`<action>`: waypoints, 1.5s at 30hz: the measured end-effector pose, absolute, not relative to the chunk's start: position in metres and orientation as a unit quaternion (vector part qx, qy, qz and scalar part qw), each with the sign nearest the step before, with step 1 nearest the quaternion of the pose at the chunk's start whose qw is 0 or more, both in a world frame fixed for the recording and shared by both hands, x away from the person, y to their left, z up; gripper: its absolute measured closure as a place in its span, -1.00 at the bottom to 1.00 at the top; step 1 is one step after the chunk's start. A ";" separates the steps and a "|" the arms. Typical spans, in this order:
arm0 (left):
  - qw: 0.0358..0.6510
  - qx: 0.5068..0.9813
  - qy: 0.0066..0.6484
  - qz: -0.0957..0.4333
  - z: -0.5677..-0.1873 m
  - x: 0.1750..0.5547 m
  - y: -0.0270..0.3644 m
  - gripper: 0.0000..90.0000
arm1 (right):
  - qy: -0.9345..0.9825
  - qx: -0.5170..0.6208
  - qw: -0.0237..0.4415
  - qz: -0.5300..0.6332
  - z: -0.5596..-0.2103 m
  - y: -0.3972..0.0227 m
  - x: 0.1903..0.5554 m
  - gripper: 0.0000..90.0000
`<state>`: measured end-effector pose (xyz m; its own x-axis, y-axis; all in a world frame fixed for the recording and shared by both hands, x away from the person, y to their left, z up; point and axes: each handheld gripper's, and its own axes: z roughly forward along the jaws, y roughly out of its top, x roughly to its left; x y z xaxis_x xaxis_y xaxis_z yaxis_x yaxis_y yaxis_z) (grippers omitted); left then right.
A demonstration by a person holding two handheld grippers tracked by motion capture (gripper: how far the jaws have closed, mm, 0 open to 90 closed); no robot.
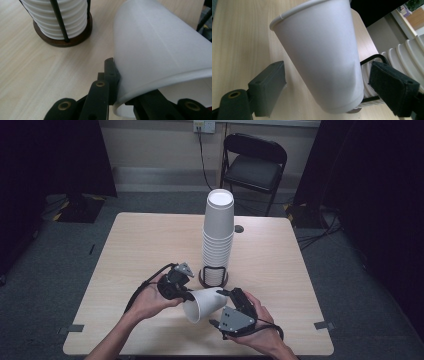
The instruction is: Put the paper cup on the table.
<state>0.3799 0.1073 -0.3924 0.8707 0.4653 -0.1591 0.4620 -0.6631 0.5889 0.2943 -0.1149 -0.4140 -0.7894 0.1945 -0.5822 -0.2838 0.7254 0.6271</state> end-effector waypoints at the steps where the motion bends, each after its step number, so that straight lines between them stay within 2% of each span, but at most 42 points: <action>1: 0.322 0.912 0.254 0.003 -0.392 0.380 0.107 0.91 | 0.871 -0.026 0.323 0.370 -0.414 -0.115 0.294 -0.69; 9: 0.317 0.915 0.247 -0.014 -0.391 0.380 0.094 0.91 | 0.866 -0.041 0.341 0.362 -0.418 -0.108 0.294 -0.71; 19: 0.306 0.921 0.241 -0.020 -0.389 0.382 0.082 0.91 | 0.866 -0.044 0.355 0.350 -0.423 -0.102 0.291 -0.82; 31: 0.315 0.912 0.261 -0.035 -0.388 0.383 0.079 0.91 | 0.863 -0.048 0.375 0.336 -0.424 -0.096 0.294 -0.84; 36: 0.311 0.912 0.263 -0.035 -0.390 0.382 0.079 0.91 | 0.867 -0.033 0.356 0.347 -0.426 -0.095 0.295 -0.84; 45: 0.301 0.919 0.251 -0.035 -0.389 0.379 0.073 0.91 | 0.870 -0.042 0.352 0.342 -0.429 -0.091 0.295 -0.83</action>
<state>0.3787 0.0732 -0.3891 0.8710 0.4412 -0.2159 0.4835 -0.6923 0.5357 0.2950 -0.0913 -0.4285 -0.7482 0.1669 -0.6421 -0.3148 0.7626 0.5650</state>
